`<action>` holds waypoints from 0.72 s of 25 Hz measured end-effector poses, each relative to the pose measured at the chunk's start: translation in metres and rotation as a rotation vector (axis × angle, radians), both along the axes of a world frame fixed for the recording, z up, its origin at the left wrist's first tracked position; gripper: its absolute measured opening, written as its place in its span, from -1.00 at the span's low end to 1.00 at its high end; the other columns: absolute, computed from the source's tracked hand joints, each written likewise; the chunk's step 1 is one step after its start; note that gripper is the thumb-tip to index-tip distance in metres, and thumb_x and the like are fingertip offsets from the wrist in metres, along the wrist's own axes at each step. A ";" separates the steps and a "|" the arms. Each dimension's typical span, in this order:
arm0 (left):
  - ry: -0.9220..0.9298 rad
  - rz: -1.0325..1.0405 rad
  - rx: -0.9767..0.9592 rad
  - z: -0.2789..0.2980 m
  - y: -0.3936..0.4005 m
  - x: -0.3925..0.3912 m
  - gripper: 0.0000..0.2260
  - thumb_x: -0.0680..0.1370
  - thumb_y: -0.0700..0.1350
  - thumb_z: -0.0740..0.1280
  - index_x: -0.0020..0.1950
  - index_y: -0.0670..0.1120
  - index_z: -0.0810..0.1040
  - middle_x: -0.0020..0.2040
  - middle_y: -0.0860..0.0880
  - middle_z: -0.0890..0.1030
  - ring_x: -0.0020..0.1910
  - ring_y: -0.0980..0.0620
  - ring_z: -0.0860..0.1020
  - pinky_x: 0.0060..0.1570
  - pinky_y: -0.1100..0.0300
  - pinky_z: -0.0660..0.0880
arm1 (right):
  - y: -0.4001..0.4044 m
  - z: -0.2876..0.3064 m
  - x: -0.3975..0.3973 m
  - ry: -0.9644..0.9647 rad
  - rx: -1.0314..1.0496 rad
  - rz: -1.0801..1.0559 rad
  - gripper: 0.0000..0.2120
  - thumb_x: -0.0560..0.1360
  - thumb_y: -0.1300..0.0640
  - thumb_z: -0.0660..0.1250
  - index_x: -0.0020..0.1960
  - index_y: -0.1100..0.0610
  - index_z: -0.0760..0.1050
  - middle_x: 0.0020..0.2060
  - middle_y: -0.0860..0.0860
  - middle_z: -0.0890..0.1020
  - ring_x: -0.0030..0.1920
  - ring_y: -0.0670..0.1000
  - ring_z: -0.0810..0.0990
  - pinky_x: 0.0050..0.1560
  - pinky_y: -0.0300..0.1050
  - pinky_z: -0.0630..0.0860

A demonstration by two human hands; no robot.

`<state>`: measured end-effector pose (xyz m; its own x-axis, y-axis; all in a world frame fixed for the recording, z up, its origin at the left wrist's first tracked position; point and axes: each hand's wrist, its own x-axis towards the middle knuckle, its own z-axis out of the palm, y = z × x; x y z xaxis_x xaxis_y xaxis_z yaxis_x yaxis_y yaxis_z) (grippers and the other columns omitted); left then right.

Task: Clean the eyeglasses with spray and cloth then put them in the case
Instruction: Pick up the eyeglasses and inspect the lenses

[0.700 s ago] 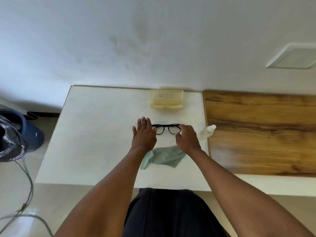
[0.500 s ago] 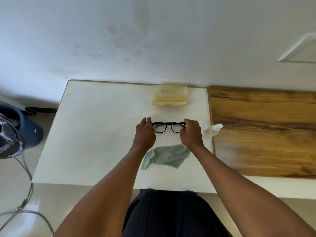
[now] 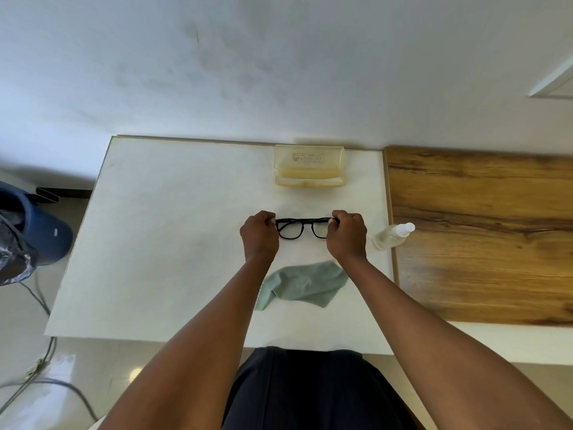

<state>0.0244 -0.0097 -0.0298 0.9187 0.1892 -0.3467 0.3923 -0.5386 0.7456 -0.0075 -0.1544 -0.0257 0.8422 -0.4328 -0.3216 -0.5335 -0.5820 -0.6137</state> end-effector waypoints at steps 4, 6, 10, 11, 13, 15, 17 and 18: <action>0.035 0.102 -0.077 0.004 -0.002 0.001 -0.82 0.53 -0.28 0.23 0.03 -0.22 0.61 0.02 -0.17 0.64 0.04 -0.08 0.54 0.00 0.25 0.40 | 0.000 0.000 0.002 -0.005 -0.001 -0.003 -0.72 0.57 0.26 0.11 0.21 0.27 0.47 0.16 0.26 0.48 0.23 0.19 0.36 0.16 -0.13 0.26; 0.046 0.138 -0.106 0.006 -0.003 0.000 -0.83 0.53 -0.27 0.25 0.05 -0.21 0.60 0.04 -0.17 0.63 0.06 -0.09 0.54 0.06 0.20 0.43 | 0.001 0.003 0.002 -0.017 0.001 -0.008 -0.73 0.56 0.27 0.11 0.19 0.27 0.48 0.16 0.26 0.48 0.22 0.18 0.37 0.11 -0.19 0.25; 0.041 0.188 -0.145 0.012 -0.003 -0.001 -0.85 0.52 -0.26 0.27 0.02 -0.21 0.61 -0.01 -0.17 0.64 0.03 -0.11 0.55 0.05 0.17 0.45 | 0.001 0.009 0.002 -0.052 0.004 -0.020 -0.74 0.56 0.28 0.12 0.17 0.27 0.49 0.16 0.24 0.49 0.21 0.15 0.40 0.03 -0.25 0.23; 0.039 0.195 -0.155 0.014 -0.003 -0.001 -0.85 0.52 -0.25 0.27 0.00 -0.20 0.62 -0.04 -0.18 0.65 -0.01 -0.10 0.56 0.02 0.17 0.46 | 0.001 0.011 0.001 -0.061 0.000 -0.018 -0.74 0.56 0.27 0.12 0.16 0.27 0.50 0.15 0.24 0.50 0.20 0.15 0.40 0.03 -0.24 0.23; 0.041 0.206 -0.166 0.017 -0.002 -0.002 -0.87 0.52 -0.21 0.28 -0.06 -0.18 0.62 -0.14 -0.17 0.65 -0.11 -0.08 0.54 -0.09 0.19 0.44 | 0.000 0.015 0.001 -0.087 -0.012 -0.012 -0.75 0.56 0.27 0.13 0.14 0.27 0.52 0.12 0.24 0.53 0.19 0.14 0.41 0.03 -0.25 0.24; 0.048 0.226 -0.190 0.023 -0.001 -0.004 -0.88 0.51 -0.16 0.31 -0.15 -0.18 0.60 -0.28 -0.12 0.61 -0.19 -0.06 0.53 -0.18 0.22 0.40 | 0.000 0.021 -0.001 -0.133 -0.015 -0.020 -0.76 0.55 0.26 0.15 0.10 0.29 0.54 0.07 0.23 0.56 0.19 0.13 0.42 0.04 -0.24 0.26; 0.041 0.243 -0.229 0.030 0.000 -0.006 -0.89 0.49 -0.14 0.34 -0.22 -0.14 0.57 -0.38 -0.04 0.58 -0.21 -0.07 0.57 -0.20 0.22 0.42 | 0.000 0.028 -0.003 -0.172 -0.001 -0.048 -0.77 0.55 0.25 0.16 0.06 0.29 0.56 0.04 0.23 0.58 0.15 0.13 0.45 0.00 -0.25 0.26; 0.036 0.244 -0.249 0.034 0.001 -0.008 -0.90 0.48 -0.15 0.35 -0.22 -0.13 0.57 -0.39 -0.01 0.57 -0.21 -0.07 0.59 -0.18 0.20 0.46 | -0.001 0.032 -0.004 -0.188 0.006 -0.063 -0.78 0.55 0.25 0.17 0.05 0.28 0.57 0.02 0.23 0.59 0.12 0.14 0.47 -0.02 -0.25 0.27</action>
<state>0.0169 -0.0084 0.0037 0.8433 0.3074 -0.4410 0.5153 -0.2290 0.8258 -0.0112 -0.1550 0.0061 0.8590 -0.4852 -0.1634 -0.4442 -0.5475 -0.7092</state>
